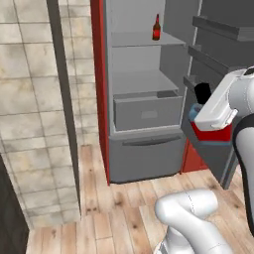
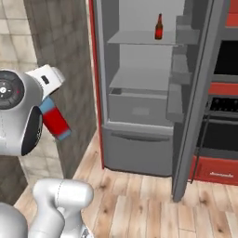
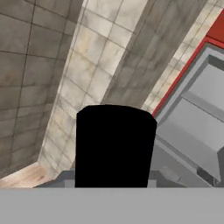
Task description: Place the liquor and beer on the top shelf of the fridge to keep them out of children's reach, and place the avocado on lower shelves for easy access.
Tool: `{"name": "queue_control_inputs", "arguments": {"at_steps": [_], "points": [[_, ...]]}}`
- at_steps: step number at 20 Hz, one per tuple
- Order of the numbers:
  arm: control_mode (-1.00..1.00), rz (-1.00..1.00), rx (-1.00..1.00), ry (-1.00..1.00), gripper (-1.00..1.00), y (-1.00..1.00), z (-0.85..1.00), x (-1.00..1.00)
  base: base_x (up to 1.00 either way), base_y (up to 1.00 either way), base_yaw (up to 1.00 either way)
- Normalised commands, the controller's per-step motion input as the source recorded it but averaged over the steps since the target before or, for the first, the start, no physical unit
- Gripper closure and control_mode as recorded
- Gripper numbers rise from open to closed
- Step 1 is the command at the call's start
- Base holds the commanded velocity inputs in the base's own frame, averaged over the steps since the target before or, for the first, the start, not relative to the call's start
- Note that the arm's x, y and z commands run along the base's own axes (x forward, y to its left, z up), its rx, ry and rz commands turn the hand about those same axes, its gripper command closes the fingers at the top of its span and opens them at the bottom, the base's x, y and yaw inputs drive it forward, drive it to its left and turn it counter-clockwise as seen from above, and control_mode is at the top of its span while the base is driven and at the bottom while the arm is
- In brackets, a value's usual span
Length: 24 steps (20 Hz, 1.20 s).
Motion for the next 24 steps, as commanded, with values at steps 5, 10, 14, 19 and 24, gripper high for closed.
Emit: {"name": "queue_control_inputs", "arguments": {"at_steps": [5, 10, 14, 19, 24], "points": [[1.0, 0.0, 0.0, 0.0, 1.0, 0.0, 0.0, 0.0, 0.5, 0.43, -0.54], [1.0, 0.0, 0.0, 0.0, 1.0, 0.0, 0.0, 0.0, 0.55, 0.21, -0.33], [1.0, 0.0, 0.0, 0.0, 1.0, 0.0, 0.0, 0.0, 0.59, 0.01, -0.13], [1.0, 0.0, 0.0, 0.0, 1.0, 0.0, 0.0, 0.0, 0.64, 0.0, -0.02], [1.0, 0.0, 0.0, 0.0, 1.0, 0.0, 0.0, 0.0, 0.63, 0.0, 0.0]]}}
